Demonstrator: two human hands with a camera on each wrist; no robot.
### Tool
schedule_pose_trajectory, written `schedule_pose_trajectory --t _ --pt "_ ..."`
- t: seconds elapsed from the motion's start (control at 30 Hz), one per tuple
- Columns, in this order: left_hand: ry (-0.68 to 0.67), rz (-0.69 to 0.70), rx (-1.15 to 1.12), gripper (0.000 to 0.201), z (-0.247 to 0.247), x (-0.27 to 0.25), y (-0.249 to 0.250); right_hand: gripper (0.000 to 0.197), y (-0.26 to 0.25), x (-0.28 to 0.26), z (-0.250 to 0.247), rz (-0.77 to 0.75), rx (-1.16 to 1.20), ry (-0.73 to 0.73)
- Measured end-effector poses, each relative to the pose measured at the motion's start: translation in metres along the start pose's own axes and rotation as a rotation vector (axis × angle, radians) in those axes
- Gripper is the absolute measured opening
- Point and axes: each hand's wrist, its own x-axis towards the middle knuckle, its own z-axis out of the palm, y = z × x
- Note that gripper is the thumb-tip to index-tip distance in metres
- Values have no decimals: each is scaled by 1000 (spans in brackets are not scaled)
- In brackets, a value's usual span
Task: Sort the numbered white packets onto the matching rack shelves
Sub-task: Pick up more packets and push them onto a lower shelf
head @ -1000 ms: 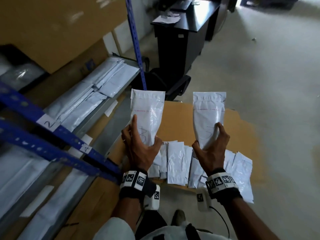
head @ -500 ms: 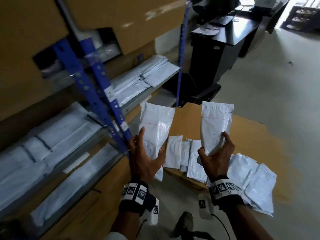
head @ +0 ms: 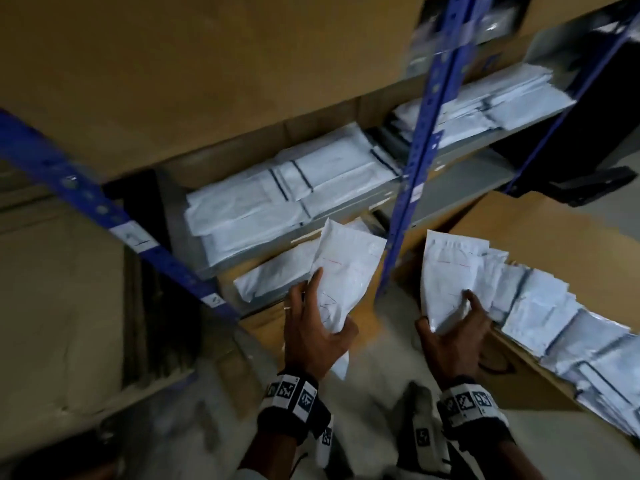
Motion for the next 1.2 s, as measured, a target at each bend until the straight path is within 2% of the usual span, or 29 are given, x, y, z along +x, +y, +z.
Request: schedule_pose_trajectory --t 0.17,0.4,0.53,0.73,0.87,0.93,1.0,1.13,1.2 --pt "12 -102 62 99 -31 -12 -40 87 -18 -15 34 -47 -60 -82" --pt "-143 -171 179 96 -36 2 -70 91 -25 -1 74 -74 -136 -131" --pt "-232 -153 269 93 -37 17 -83 93 -28 15 99 -5 -95 -158" --pt "-277 -164 301 87 -27 38 -118 87 -5 28 134 110 -58 -219" --pt "-345 -119 328 87 -18 61 -133 83 4 43 149 188 -91 -244" --pt "-363 -113 351 87 -10 84 -140 84 2 58 164 188 -69 -229" --pt "-324 -111 384 91 2 108 -156 86 0 74 185 174 -59 -209" --pt "-335 -207 255 94 26 139 -206 89 11 91 238 126 -73 -192" --pt "-306 -257 302 95 38 149 -225 90 24 99 266 100 -56 -157"
